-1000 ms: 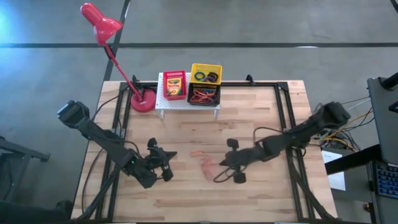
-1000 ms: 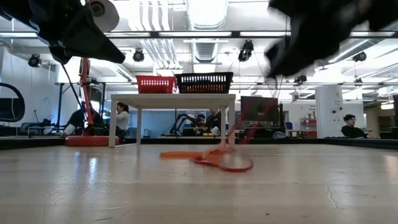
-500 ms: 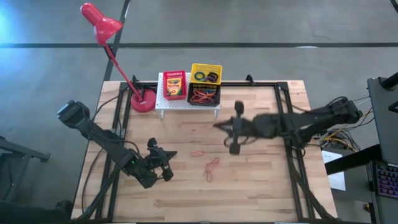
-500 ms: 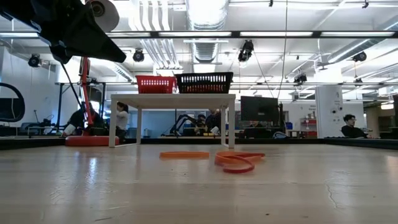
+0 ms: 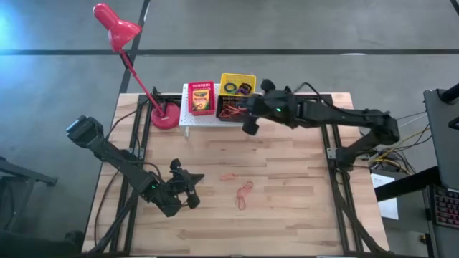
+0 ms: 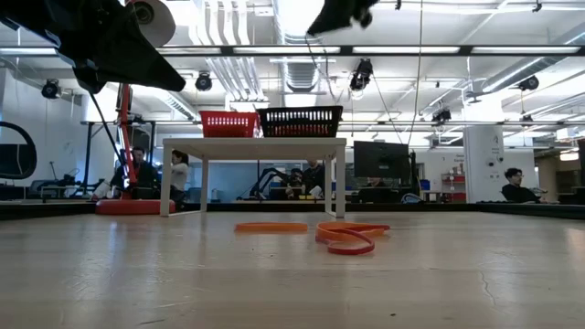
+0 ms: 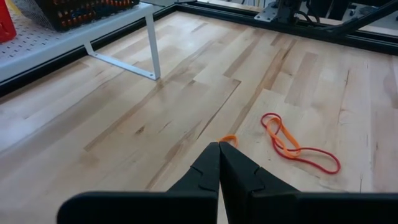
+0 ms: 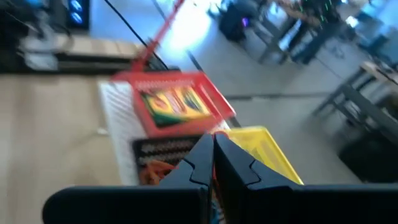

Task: Pick & Place Office Desk Supplies
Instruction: Put the red rubber band into the black bin on the shelf

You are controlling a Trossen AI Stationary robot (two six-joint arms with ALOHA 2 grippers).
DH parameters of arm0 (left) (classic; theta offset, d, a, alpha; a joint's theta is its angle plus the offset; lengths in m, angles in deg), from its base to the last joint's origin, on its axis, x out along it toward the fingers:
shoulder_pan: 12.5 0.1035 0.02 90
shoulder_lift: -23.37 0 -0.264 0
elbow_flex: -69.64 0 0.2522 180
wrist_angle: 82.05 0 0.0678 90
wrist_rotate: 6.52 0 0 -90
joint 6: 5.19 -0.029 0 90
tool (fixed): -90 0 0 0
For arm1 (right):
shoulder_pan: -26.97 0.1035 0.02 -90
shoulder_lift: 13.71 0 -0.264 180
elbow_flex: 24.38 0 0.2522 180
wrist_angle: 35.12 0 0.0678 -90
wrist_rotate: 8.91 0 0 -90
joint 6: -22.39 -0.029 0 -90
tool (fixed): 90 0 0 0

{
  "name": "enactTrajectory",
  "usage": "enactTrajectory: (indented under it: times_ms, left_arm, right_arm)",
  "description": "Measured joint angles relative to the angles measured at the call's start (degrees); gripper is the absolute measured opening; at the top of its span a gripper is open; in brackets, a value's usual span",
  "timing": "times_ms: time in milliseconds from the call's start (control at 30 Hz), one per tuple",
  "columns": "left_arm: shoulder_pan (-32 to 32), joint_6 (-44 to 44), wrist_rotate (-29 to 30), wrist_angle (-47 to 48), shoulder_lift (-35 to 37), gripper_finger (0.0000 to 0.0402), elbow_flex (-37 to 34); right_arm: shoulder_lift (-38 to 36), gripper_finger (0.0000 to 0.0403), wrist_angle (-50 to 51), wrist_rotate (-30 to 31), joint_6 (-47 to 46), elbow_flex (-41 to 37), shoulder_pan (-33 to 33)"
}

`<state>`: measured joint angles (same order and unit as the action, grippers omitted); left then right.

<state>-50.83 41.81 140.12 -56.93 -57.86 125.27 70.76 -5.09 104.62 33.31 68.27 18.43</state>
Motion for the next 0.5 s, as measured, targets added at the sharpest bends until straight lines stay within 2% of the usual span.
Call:
enactTrajectory:
  times_ms: [100, 267, 500]
  left_arm:
    - [0.0, 0.0, 0.4, 0.0, 0.0, 0.0008, 0.0]
    - [0.0, 0.0, 0.4, 0.0, 0.0, 0.0008, 0.0]
    - [0.0, 0.0, 0.4, 0.0, 0.0, 0.0008, 0.0]
  right_arm:
    - [2.2, 0.0008, 0.0, -0.4, 0.0, 0.1, -2.1]
    - [4.9, 0.0008, 0.1, -4.4, -1.4, 0.1, -3.3]
    - [7.2, 0.0008, 1.2, -4.7, -4.8, 0.0, -3.8]
